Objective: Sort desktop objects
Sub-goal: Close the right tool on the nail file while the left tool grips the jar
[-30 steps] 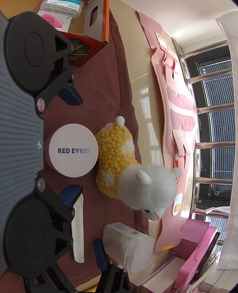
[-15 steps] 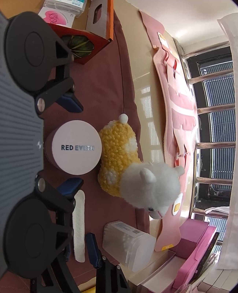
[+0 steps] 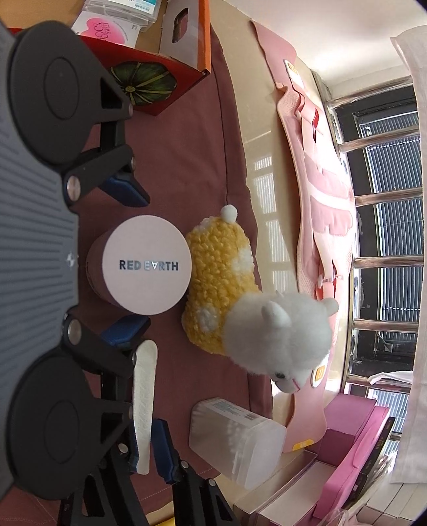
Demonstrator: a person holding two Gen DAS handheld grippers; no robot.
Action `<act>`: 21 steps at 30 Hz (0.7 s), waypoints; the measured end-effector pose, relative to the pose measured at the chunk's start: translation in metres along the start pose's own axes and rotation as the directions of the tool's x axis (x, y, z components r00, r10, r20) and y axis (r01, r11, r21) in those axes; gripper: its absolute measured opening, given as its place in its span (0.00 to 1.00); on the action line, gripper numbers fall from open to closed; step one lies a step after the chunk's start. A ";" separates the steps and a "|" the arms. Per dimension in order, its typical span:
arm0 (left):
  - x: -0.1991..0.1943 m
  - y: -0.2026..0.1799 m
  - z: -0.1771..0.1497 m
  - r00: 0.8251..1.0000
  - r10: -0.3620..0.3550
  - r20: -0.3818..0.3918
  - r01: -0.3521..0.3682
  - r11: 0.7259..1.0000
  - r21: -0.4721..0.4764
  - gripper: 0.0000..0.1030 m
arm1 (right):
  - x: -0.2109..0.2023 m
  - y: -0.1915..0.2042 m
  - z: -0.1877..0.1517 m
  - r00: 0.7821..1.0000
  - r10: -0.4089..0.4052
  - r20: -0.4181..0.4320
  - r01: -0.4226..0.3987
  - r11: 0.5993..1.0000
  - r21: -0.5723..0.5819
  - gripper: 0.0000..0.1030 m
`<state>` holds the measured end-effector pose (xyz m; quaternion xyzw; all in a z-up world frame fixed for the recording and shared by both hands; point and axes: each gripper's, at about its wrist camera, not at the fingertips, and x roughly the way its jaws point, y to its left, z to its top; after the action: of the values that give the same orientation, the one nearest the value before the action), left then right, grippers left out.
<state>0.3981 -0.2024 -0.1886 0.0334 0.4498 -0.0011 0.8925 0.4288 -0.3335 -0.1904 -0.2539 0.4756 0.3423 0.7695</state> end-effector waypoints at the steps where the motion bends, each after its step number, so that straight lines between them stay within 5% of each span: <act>1: 0.000 0.001 0.000 1.000 0.001 0.000 -0.001 1.000 -0.001 0.72 | 0.000 0.002 0.000 1.000 -0.006 -0.003 0.006 1.000 -0.003 0.19; 21: -0.002 -0.002 -0.005 1.000 -0.020 0.023 0.020 1.000 0.009 0.55 | -0.012 0.006 -0.011 1.000 -0.001 0.003 0.000 0.982 0.191 0.13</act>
<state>0.3928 -0.2043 -0.1896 0.0328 0.4398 -0.0125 0.8974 0.4141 -0.3406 -0.1847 -0.1786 0.5051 0.2952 0.7911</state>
